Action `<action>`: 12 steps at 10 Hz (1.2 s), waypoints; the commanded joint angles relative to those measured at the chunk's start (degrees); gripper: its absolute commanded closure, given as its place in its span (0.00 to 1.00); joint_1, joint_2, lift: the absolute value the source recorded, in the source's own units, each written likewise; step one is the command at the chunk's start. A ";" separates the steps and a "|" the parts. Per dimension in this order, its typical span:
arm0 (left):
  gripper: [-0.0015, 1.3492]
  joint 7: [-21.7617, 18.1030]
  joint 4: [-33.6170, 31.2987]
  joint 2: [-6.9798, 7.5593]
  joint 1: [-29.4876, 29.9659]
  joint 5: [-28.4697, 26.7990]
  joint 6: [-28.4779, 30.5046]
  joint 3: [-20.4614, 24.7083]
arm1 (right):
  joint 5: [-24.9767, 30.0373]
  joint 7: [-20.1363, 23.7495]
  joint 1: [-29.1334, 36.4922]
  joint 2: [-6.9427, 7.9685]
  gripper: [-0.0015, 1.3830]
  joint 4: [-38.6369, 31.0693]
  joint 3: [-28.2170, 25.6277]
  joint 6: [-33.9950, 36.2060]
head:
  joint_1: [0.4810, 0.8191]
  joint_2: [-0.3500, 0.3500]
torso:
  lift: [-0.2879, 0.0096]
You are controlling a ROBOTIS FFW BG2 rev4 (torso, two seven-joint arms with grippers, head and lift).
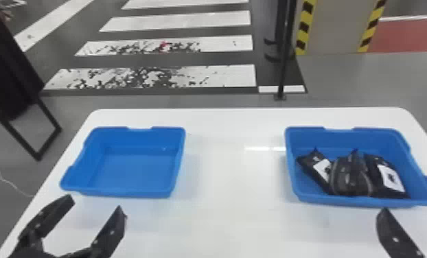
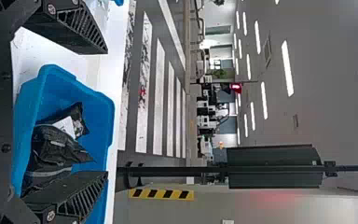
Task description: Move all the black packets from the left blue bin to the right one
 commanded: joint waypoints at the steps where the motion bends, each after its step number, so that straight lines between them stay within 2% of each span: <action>1: 0.10 0.00 0.00 -0.15 0.00 0.14 0.29 0.00 | -0.64 0.00 0.00 -0.05 0.08 0.39 0.00 0.03 | 0.63 0.67 | 0.50; 12: 0.10 0.00 0.00 -0.15 0.28 0.60 0.43 0.00 | -2.01 0.00 0.14 -0.23 0.08 0.67 0.00 0.03 | 0.63 0.67 | 0.50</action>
